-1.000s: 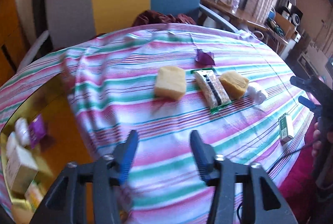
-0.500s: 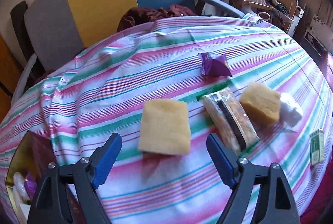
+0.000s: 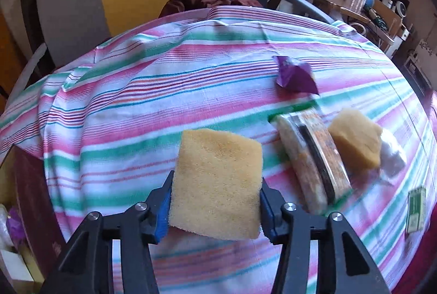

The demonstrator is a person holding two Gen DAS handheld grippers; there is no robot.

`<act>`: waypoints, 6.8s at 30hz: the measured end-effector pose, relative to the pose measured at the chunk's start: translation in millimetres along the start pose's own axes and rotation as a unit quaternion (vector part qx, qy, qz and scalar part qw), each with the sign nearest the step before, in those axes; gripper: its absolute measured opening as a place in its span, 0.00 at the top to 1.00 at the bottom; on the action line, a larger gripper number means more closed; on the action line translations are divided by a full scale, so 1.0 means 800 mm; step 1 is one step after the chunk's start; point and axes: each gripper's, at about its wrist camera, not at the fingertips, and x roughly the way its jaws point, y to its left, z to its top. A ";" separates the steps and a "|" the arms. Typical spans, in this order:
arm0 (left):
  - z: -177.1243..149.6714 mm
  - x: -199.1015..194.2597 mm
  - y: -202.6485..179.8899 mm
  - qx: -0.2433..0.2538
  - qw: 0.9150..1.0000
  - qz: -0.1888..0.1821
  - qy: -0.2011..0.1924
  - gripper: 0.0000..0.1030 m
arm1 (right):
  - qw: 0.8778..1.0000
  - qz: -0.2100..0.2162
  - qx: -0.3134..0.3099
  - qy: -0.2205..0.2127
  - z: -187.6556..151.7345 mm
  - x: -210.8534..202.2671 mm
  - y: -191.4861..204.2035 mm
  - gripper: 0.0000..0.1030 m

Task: Organize objects
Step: 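Lift the yellow sponge with the left tool while the right tool grasps the green-white medicine box, then lower the yellow sponge into the gold tray and open the left tool, then carry the green-white medicine box over the gold tray with the right tool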

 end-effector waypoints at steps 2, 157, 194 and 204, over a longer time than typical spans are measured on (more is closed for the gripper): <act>-0.021 -0.021 -0.006 0.005 1.000 -0.004 -0.013 0.49 | 1.000 -0.007 0.008 0.002 0.002 0.001 -0.005 0.08; -0.242 -0.234 0.228 -0.229 0.961 0.107 -0.109 0.44 | 0.858 -0.158 -0.464 0.150 -0.148 0.108 0.106 0.71; -0.303 -0.283 0.290 -0.275 0.942 0.125 -0.143 0.68 | 0.881 0.051 -0.444 0.155 -0.223 0.023 0.254 0.71; -0.336 -0.293 0.329 -0.327 0.925 0.135 -0.138 0.66 | 0.790 0.184 -0.542 0.218 -0.387 0.005 0.413 0.71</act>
